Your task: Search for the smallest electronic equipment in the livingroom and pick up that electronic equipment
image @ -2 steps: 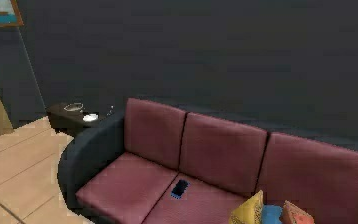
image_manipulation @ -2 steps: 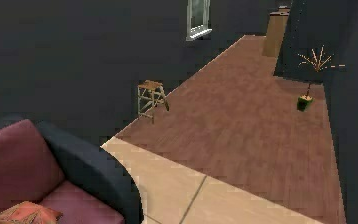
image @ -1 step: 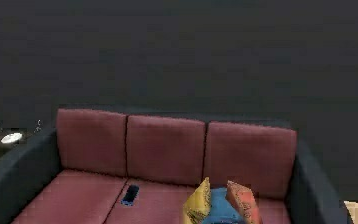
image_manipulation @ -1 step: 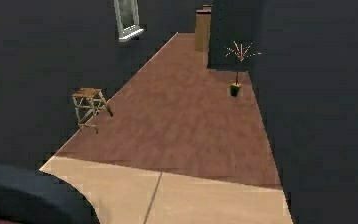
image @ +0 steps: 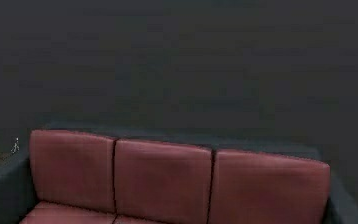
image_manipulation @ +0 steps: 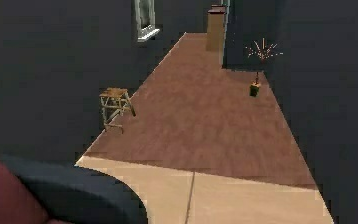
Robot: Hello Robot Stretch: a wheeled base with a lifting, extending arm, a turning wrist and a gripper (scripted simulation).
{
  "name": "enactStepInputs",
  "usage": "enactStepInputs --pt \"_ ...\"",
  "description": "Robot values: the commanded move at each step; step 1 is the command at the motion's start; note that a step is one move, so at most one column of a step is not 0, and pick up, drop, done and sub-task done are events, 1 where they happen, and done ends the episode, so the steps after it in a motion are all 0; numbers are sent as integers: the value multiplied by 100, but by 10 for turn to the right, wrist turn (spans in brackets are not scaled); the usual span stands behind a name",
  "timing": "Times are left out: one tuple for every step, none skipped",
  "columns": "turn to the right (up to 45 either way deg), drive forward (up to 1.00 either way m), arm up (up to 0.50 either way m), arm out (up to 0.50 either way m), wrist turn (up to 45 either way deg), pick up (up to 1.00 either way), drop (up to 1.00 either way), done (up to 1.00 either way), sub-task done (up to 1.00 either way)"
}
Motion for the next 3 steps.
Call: enactStepInputs --pt "-450 0 0 0 0 0 0 0 0" --pt "-450 0 0 0 0 0 0 0 0" --pt "-210 0 0 0 0 0 0 0 0"
